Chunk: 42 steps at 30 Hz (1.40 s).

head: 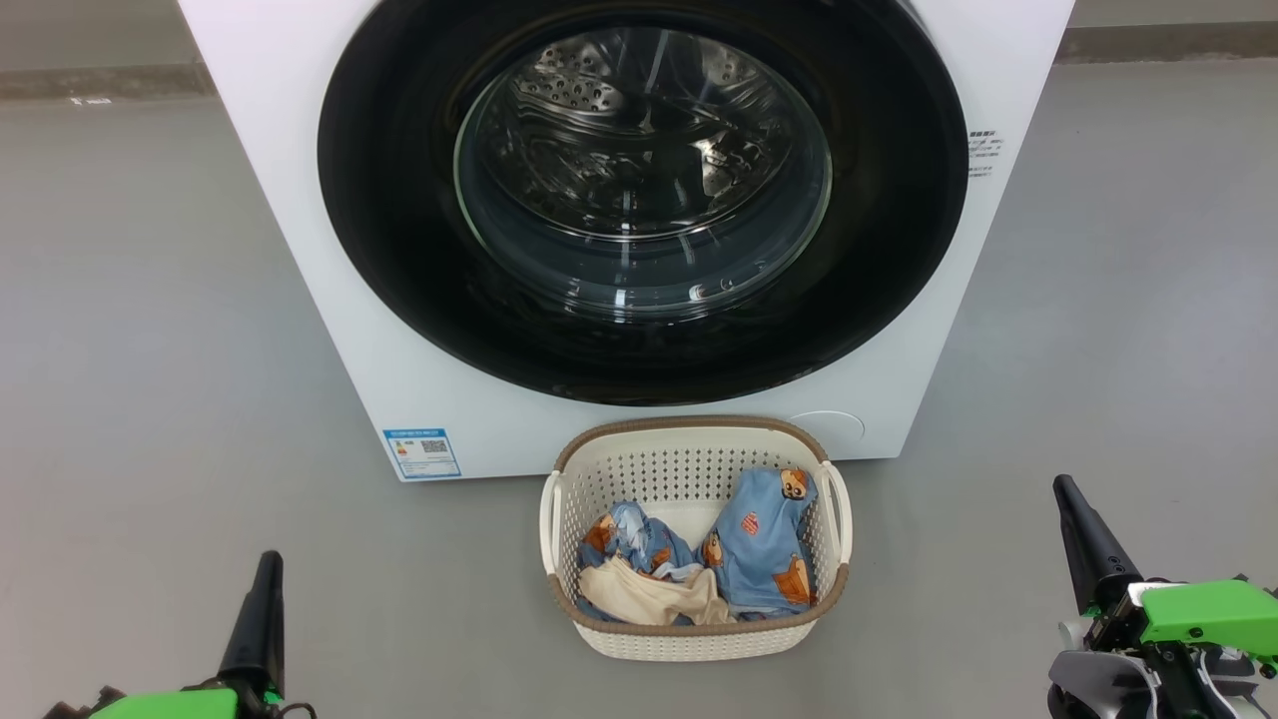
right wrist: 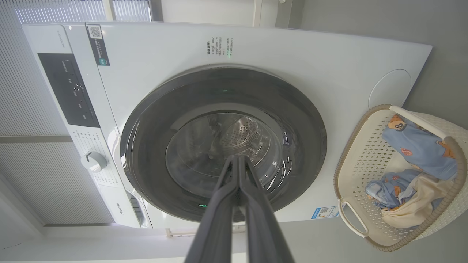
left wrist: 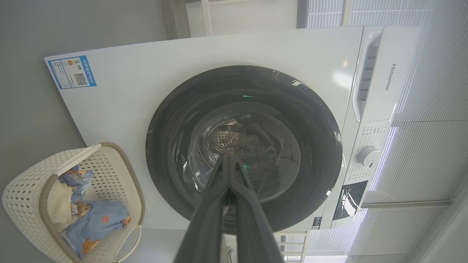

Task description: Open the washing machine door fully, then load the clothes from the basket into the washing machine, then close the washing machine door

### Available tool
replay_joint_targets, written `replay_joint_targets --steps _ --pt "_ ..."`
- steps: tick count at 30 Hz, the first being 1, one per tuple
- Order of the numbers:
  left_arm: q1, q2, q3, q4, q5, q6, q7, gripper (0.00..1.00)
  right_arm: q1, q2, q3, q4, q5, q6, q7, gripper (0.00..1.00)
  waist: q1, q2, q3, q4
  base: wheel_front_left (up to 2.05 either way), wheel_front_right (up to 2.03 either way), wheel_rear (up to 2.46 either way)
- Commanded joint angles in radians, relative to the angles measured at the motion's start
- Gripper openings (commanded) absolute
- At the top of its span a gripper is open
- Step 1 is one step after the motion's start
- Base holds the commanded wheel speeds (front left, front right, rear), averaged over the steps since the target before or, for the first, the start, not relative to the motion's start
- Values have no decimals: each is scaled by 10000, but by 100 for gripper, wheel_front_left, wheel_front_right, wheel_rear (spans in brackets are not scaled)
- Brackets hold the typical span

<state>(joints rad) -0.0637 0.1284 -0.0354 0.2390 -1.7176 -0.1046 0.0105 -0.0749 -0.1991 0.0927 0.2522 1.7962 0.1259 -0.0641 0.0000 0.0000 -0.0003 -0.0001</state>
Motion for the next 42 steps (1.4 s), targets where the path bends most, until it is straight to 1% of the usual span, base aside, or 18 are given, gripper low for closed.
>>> replay_joint_targets --steps 1,2,4,8,14,18,22,34,42 --pt "-405 97 346 -284 86 -1 77 0 -373 -217 189 -296 75 48 -46 0 0 0 0 0 0 0 0" --pt "11 -4 -6 34 34 0 -5 100 12 15 2 32 -5 0 1 100 0 0 0 0 0 0 0" --pt "51 -27 -13 112 37 0 -8 100 54 62 10 120 -6 0 0 100 0 0 1 0 0 0 0" --pt "436 -276 -75 576 38 2 -11 100 479 390 62 597 -7 0 -1 100 0 0 5 -2 0 0 0" --pt "424 -273 -113 460 190 -11 -140 100 458 423 87 532 -152 2 -93 100 12 0 7 16 0 0 0" --pt "432 -258 -136 389 358 -19 -228 100 465 432 88 503 -335 4 -158 100 1 0 13 32 0 0 0" --pt "425 -251 -126 303 608 -28 -315 100 445 466 39 475 -624 5 -222 100 1 0 23 47 0 0 0" --pt "393 -212 -139 41 1597 -53 -575 100 371 552 -22 336 -1902 10 -412 100 0 0 66 61 0 0 0" --pt "383 -192 -121 -49 2697 -70 -749 100 339 530 -34 261 -3246 13 -538 100 0 0 93 67 0 0 0"
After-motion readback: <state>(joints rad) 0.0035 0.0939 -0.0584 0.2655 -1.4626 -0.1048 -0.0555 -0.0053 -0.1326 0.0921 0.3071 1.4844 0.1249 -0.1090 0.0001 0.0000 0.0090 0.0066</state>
